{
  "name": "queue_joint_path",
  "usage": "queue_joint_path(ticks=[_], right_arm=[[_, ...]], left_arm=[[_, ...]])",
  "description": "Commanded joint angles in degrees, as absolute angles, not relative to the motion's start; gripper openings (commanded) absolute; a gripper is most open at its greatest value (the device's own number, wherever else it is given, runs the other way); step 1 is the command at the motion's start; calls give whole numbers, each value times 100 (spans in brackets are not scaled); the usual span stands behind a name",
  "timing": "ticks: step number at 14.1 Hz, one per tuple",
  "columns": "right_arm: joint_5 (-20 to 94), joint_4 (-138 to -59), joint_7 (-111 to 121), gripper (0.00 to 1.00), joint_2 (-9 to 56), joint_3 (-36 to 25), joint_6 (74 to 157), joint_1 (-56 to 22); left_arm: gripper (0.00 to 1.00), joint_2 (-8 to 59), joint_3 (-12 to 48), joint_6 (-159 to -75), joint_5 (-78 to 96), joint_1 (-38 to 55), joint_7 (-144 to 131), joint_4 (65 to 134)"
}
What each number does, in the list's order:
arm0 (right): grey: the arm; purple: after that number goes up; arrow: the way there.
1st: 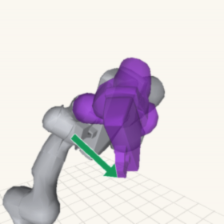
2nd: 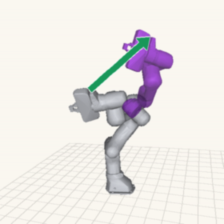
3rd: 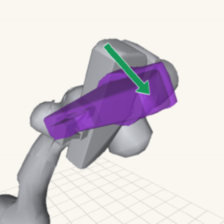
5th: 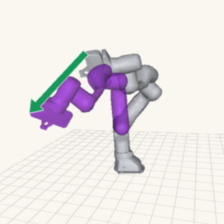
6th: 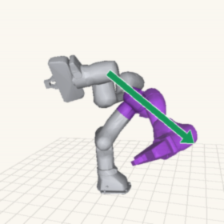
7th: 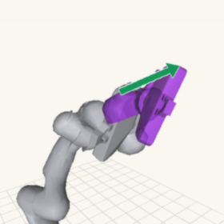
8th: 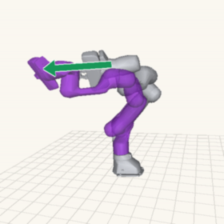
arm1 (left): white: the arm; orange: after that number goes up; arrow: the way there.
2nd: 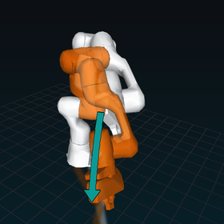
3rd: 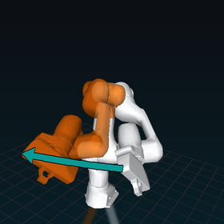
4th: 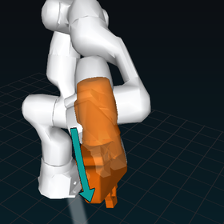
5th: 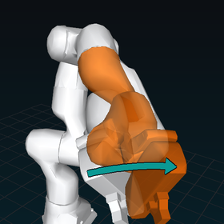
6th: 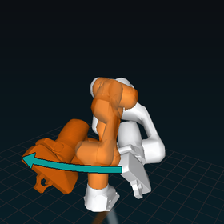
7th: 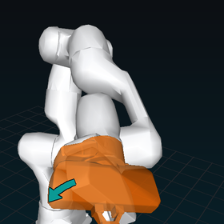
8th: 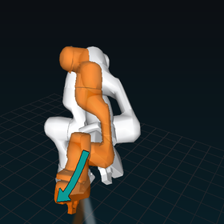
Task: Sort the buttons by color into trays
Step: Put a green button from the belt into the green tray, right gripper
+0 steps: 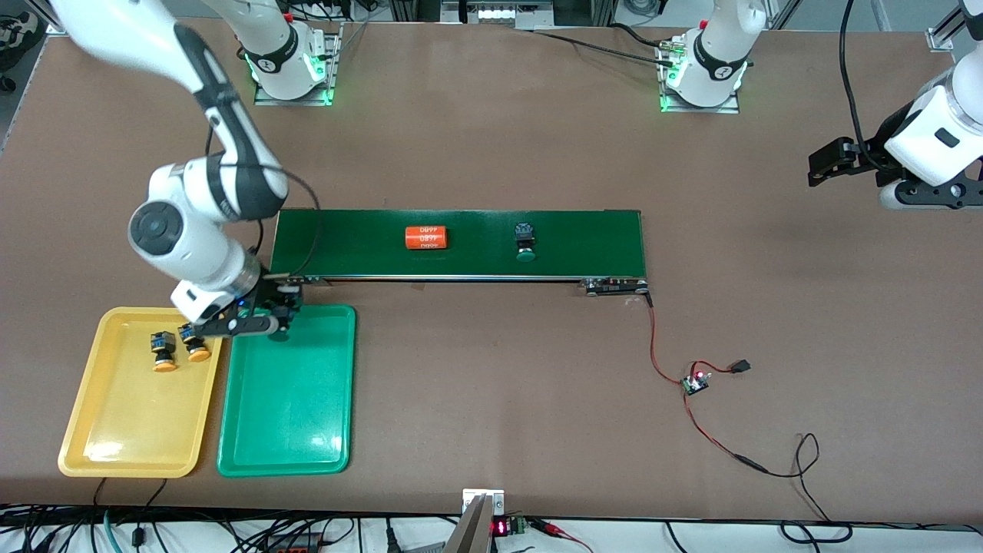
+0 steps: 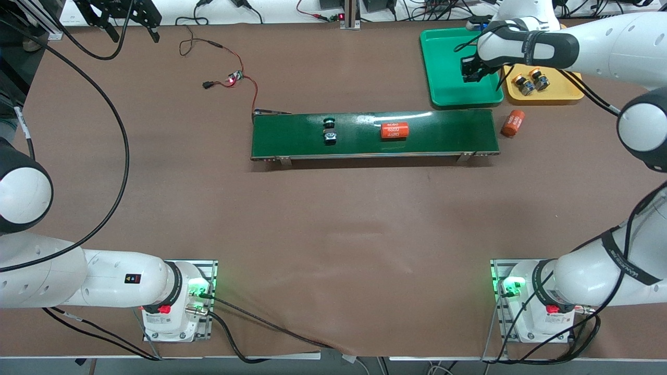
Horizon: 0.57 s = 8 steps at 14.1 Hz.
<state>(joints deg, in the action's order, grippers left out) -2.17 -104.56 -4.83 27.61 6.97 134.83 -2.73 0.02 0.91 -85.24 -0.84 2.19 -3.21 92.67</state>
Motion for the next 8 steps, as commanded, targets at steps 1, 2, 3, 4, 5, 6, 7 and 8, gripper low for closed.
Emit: queue_joint_path(ticks=[1,2,3,4,5,6,7,8], right_arm=[[-264,-10037,279,0,3444,537,14050,-53],[-264,-10037,429,1,3558,519,14210,8],[-264,-10037,457,2,3612,519,14247,70],[-255,-10037,457,5,3638,519,14264,79],[-255,-10037,448,21,3639,519,14291,70],[-246,-10046,396,47,3639,519,14300,62],[-229,-10055,378,76,3630,519,14291,35],[-220,-10081,352,85,3604,519,14282,26]], left_arm=[[100,-26,105,-8420,-220,211,-229,9202],[100,-26,105,-8420,-220,211,-229,9202],[100,-26,105,-8420,-220,211,-229,9202],[100,-26,105,-8420,-220,211,-229,9202],[100,-26,105,-8420,-220,211,-229,9202],[100,-26,105,-8420,-220,211,-229,9202],[100,-26,105,-8420,-220,211,-229,9202],[100,-26,105,-8420,-220,211,-229,9202]])
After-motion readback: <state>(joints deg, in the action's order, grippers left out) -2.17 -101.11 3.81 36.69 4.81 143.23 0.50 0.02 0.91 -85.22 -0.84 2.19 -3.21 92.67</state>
